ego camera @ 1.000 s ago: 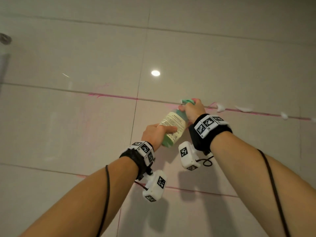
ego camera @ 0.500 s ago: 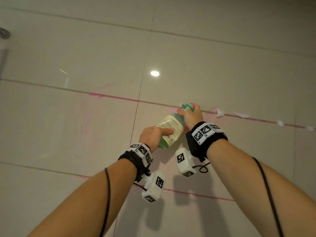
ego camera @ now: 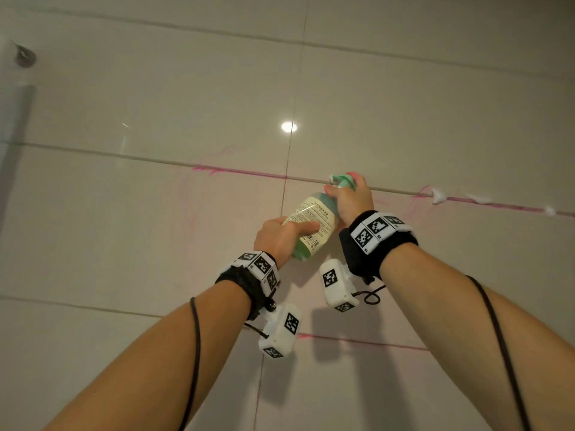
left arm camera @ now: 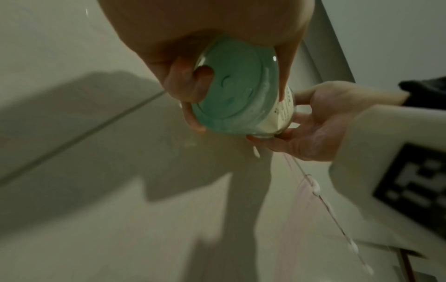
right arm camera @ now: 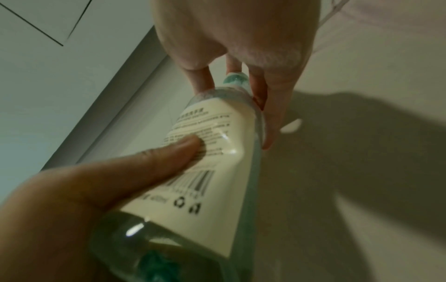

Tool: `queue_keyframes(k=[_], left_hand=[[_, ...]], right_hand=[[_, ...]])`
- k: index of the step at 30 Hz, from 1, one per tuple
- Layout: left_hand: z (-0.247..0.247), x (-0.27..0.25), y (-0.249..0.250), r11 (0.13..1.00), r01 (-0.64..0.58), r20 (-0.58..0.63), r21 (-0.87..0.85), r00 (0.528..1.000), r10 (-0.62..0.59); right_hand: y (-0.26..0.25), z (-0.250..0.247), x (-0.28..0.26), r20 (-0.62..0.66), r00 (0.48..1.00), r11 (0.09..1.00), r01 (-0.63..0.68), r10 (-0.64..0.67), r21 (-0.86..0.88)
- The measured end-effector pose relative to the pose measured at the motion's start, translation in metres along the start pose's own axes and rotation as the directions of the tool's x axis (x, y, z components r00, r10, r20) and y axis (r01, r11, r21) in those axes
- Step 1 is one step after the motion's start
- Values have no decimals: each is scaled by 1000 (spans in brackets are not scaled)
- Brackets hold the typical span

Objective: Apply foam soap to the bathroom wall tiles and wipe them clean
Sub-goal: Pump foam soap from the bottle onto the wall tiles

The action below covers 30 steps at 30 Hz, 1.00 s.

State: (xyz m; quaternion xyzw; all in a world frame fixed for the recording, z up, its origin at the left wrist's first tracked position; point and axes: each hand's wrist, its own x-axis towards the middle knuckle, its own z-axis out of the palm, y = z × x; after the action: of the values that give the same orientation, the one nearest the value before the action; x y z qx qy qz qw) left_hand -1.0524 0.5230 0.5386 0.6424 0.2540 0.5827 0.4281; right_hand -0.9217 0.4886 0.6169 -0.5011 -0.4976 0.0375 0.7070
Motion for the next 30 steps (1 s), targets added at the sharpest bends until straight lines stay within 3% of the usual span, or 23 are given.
queue_keyframes(k=[8,14,23,30], left_hand=[[-72,33,-6,994,-29,41,-101,999,33],[-107,34,-2,996,-3,23,-93,1000,5],[-132,42,0,999,-9,-39,-52,999,7],[-130,42,0,997,-8,-13,-71,1000,7]], right_hand=[[-21,78,-15,-42,999,1000,-3,4,15],[-36,107,-20,-30,998,998,-56,57,40],[-45,139,-24,-114,992,997,-43,50,63],[-45,141,-23,-145,989,1000,-9,11,11]])
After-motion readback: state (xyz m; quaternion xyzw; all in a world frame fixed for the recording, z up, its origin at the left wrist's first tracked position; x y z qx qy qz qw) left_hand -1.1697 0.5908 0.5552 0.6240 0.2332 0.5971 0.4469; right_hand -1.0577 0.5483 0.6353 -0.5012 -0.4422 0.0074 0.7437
